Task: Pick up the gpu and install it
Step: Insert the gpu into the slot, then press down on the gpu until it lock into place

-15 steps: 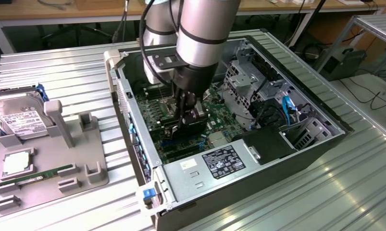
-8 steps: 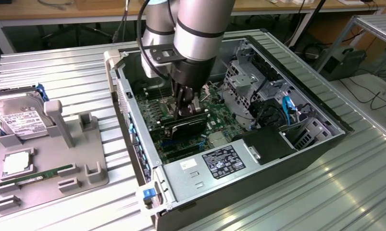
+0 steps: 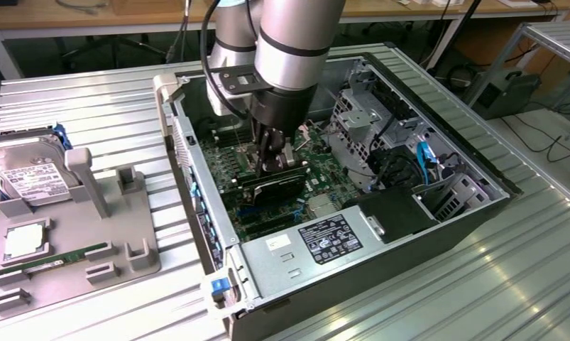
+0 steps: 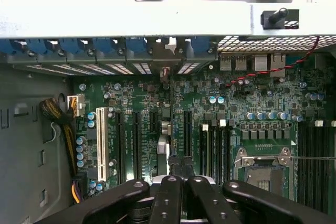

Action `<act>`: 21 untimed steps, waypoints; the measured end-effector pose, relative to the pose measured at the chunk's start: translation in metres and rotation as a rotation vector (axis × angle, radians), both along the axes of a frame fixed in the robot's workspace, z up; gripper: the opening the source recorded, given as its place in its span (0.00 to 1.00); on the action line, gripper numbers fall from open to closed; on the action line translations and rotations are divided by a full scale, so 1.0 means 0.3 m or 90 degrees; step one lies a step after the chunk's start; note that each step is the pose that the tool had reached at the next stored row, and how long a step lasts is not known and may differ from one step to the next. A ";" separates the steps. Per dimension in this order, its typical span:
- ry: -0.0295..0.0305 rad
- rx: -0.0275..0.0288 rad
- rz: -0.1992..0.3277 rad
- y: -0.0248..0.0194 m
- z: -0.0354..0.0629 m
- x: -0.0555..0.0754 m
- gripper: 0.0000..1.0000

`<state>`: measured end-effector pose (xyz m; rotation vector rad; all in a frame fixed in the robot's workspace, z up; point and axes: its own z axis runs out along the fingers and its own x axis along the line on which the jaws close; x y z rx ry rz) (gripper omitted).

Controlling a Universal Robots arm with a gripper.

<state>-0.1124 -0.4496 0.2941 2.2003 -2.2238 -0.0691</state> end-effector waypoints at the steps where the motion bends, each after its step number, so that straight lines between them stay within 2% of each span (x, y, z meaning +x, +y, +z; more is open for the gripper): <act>1: 0.0000 0.0000 0.000 0.000 0.000 0.000 0.11; 13: 0.0000 0.0000 0.000 0.000 -0.001 0.000 0.11; 21: -0.0021 -0.0001 0.005 -0.006 -0.058 -0.006 0.11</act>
